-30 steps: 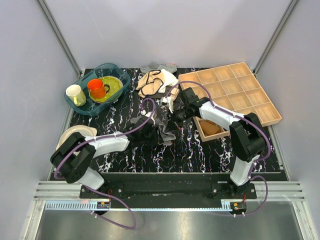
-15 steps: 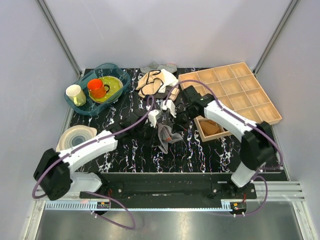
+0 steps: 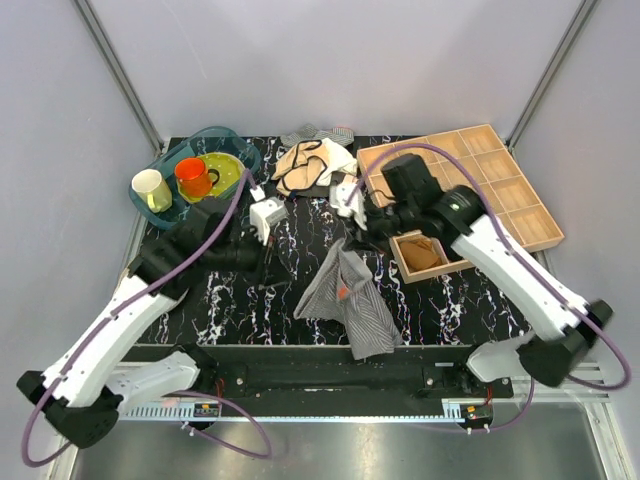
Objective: Roll the underwear
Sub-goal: Flatten out the underwear at the center of the board.
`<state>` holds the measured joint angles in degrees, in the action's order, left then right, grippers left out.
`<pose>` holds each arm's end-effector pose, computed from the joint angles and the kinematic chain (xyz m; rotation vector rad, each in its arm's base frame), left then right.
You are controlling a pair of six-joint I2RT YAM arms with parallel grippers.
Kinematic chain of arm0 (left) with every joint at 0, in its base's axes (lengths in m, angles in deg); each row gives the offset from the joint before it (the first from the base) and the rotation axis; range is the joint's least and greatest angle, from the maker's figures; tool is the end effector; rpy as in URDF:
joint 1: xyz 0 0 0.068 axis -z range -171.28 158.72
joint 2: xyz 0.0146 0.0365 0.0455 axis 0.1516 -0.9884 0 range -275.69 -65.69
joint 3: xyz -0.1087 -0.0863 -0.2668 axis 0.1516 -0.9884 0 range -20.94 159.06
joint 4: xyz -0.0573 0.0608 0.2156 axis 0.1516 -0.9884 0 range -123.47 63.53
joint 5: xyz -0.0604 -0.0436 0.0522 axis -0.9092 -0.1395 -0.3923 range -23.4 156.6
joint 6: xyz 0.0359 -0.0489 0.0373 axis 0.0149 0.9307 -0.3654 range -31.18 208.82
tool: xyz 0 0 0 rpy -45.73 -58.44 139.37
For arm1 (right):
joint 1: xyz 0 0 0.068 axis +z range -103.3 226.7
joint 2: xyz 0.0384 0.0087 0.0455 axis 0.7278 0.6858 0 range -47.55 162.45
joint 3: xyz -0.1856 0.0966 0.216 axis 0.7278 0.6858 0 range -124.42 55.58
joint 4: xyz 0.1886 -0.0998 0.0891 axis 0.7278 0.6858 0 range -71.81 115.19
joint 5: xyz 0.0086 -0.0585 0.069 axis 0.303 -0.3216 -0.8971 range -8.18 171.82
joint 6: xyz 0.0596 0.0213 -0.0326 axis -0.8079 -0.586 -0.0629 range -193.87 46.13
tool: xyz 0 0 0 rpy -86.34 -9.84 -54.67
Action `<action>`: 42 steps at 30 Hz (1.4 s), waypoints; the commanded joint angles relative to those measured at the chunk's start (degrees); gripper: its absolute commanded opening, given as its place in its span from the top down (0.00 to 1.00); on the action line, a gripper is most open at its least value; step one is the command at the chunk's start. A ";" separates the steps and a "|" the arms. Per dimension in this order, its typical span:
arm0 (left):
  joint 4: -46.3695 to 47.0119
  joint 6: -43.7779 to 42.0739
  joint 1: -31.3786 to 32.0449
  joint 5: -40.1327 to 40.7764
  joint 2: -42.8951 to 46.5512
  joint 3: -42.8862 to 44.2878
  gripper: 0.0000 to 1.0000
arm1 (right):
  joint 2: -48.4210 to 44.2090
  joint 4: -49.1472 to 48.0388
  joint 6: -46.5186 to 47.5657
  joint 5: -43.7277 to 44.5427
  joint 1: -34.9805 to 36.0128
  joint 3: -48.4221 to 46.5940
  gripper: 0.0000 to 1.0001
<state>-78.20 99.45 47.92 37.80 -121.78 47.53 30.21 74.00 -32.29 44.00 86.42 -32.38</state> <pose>0.0970 -0.1157 0.3812 0.8550 2.2033 -1.0140 0.1621 0.1814 0.4104 -1.7085 1.5059 0.7578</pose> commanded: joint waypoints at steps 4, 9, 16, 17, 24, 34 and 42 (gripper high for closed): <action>7.31 -5.63 -19.30 1.21 -23.99 -0.71 0.90 | 25.92 -15.46 -12.57 23.56 -9.37 -9.75 1.00; 8.75 -6.24 -21.89 1.64 -35.13 8.61 0.71 | 44.66 -10.57 -11.97 31.85 -14.76 -25.99 0.76; 19.10 -7.74 -22.94 5.24 -23.28 -5.88 0.22 | 32.57 -9.31 -6.70 8.96 -16.61 -11.37 0.38; 19.29 -7.56 -23.11 4.63 -22.75 -7.02 0.21 | 29.85 -10.36 -6.26 6.65 -16.52 -9.61 0.36; 18.59 -8.96 -23.64 12.26 -14.24 -10.10 0.16 | 33.67 -9.94 -2.47 5.72 -15.03 -10.45 0.31; 23.42 -9.32 -23.99 18.52 -2.79 -16.88 0.01 | 48.18 -3.78 -4.67 16.89 -14.33 -22.60 0.42; 25.35 -7.56 -24.08 7.63 -9.44 -16.61 0.01 | 45.66 -0.97 -5.28 16.91 -13.71 -21.92 0.97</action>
<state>-57.50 90.80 24.25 52.27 -126.94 30.96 81.64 71.40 -37.18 60.65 71.89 -53.72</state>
